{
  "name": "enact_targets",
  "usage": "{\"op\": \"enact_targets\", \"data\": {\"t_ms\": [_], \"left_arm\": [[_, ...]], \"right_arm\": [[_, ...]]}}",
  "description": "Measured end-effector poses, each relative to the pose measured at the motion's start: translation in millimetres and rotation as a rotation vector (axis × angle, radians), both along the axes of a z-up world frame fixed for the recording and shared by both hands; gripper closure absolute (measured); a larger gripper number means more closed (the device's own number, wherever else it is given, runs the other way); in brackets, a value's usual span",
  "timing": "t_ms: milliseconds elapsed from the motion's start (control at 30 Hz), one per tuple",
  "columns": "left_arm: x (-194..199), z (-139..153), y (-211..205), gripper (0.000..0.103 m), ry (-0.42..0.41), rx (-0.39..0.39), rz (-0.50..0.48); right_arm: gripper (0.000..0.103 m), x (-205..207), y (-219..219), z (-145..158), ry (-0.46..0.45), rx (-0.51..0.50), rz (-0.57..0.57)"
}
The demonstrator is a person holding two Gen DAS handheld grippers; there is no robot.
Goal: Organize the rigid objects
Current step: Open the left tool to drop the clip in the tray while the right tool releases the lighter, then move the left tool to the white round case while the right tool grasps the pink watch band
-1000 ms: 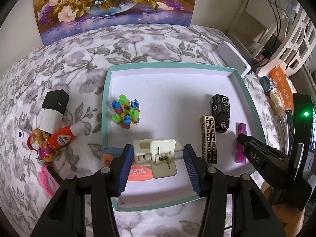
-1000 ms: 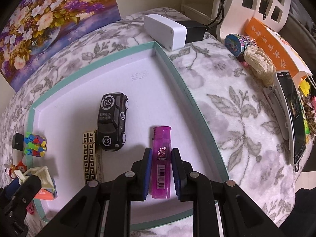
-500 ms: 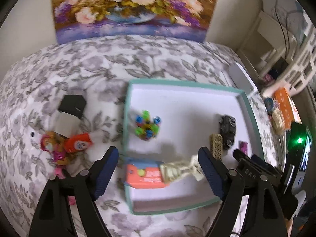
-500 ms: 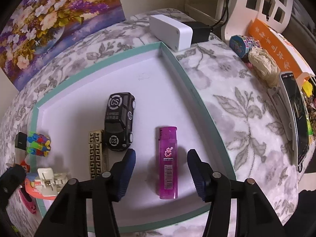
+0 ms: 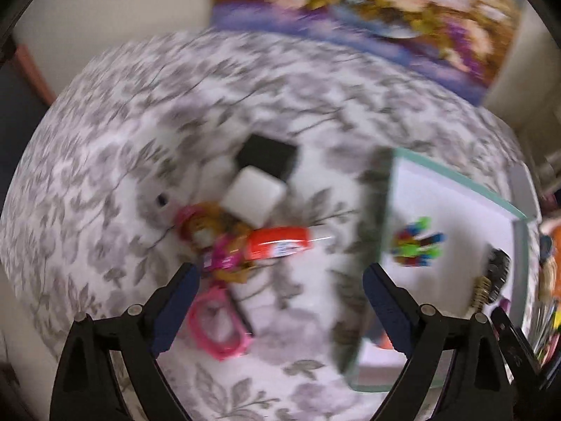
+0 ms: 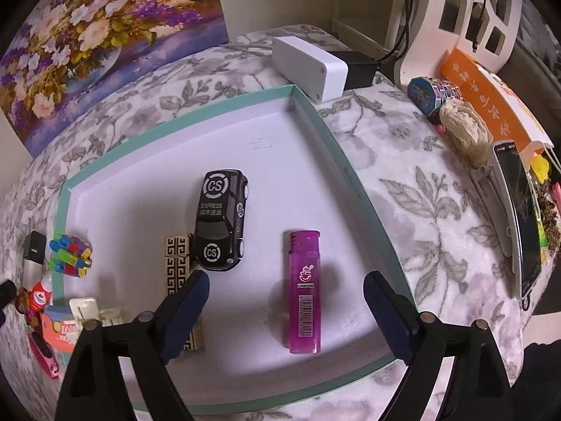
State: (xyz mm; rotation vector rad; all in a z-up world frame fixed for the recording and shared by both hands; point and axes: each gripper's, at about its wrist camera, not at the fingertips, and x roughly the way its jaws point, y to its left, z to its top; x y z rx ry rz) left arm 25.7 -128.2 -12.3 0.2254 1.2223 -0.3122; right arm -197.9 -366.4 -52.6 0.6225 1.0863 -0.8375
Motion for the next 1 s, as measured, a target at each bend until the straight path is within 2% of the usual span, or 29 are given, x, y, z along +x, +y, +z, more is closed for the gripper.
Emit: {"op": "enact_targets", "data": {"t_ms": [100, 433, 700, 900, 1000], "left_arm": [[11.1, -3.2, 17.6, 0.008, 0.019, -0.001, 0.062], [34.3, 13.2, 61.2, 0.008, 0.002, -0.055, 0.179], [47.9, 39.3, 83.5, 0.008, -0.062, -0.090, 0.177], [59.2, 46.1, 114.7, 0.008, -0.047, -0.143, 0.236], [62.2, 44.5, 125.2, 0.008, -0.038, -0.138, 0.250]], "right_arm": [[0.000, 3.9, 4.2, 0.3, 0.000, -0.007, 0.016], [0.000, 15.5, 19.7, 8.3, 0.005, -0.034, 0.052], [0.000, 38.1, 46.4, 36.3, -0.071, -0.048, 0.093], [0.000, 69.1, 88.5, 60.0, -0.124, -0.070, 0.197], [0.000, 86.3, 110.4, 64.6, -0.144, -0.050, 0.249]]}}
